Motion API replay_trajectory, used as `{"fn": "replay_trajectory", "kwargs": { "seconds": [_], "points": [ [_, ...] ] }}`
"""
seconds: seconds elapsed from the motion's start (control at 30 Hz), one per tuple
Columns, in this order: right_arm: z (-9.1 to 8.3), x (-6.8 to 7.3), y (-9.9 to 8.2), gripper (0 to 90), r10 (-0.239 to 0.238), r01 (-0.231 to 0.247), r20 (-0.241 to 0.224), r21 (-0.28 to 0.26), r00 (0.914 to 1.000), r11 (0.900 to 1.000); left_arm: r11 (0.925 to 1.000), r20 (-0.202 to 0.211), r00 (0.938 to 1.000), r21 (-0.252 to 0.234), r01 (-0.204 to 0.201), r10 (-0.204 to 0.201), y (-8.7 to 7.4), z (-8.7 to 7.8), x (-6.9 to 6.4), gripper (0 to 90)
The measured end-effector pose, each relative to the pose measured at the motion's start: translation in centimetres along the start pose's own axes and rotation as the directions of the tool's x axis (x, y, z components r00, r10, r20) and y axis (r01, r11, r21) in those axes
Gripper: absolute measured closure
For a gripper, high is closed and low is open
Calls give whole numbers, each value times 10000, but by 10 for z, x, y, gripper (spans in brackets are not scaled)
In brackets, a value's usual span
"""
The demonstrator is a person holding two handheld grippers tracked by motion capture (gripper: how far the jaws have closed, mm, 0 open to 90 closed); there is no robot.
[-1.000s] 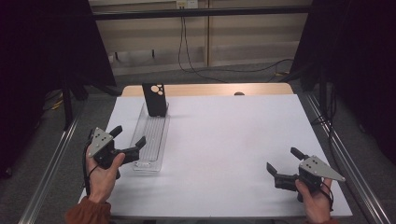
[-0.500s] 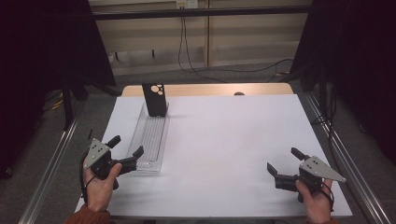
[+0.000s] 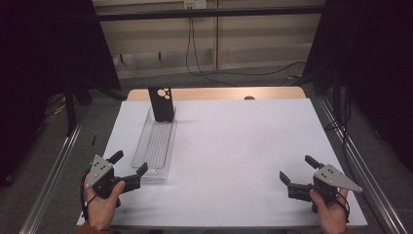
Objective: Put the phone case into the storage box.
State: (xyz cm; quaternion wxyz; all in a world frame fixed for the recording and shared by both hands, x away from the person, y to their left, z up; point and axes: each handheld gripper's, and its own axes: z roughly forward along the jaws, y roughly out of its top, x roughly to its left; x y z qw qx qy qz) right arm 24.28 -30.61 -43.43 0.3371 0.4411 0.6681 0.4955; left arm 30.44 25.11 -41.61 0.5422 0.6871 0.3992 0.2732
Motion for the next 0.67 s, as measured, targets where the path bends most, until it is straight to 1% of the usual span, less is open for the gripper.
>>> {"fn": "replay_trajectory", "kwargs": {
  "seconds": [0.1,0.13,0.2,0.27,0.3,0.37,0.4,0.57,0.6,0.67],
  "points": [
    [-1,0,0,0,15,-15,52,-8,10000,10000,10000,-47,10000,-66,35,-36,-2,-4,-1,34],
    [-1,0,0,0,3,-3,37,-12,10000,10000,10000,-80,10000,-91,-10,9,-3,-5,-2,33],
    [-1,1,0,0,9,-9,37,-5,10000,10000,10000,-109,9999,-39,18,-19,-5,-7,-3,33],
    [-1,1,0,0,-14,14,13,-19,10000,10000,10000,-152,9999,20,-45,45,-8,-10,-3,33],
    [-2,1,0,0,-26,26,13,-16,10000,10000,10000,-153,9999,-18,-22,21,-9,-11,-3,33],
    [-2,1,0,0,-64,64,21,-4,10000,10000,10000,-301,9995,-61,-30,28,-10,-11,-2,33],
    [-2,1,0,0,-90,90,9,3,10000,10000,9999,-294,9995,-115,94,-97,-10,-10,-2,32],
    [-1,2,-1,0,-128,128,12,46,9999,9999,9998,-351,9992,-18,183,-183,-13,-8,2,32],
    [0,2,-1,0,-128,128,17,33,9999,9999,9995,-367,9989,-33,305,-306,-13,-9,2,32],
    [0,1,-1,0,-70,70,-24,41,10000,10000,9997,-303,9993,-2,237,-237,-13,-8,2,32]
  ]
}}
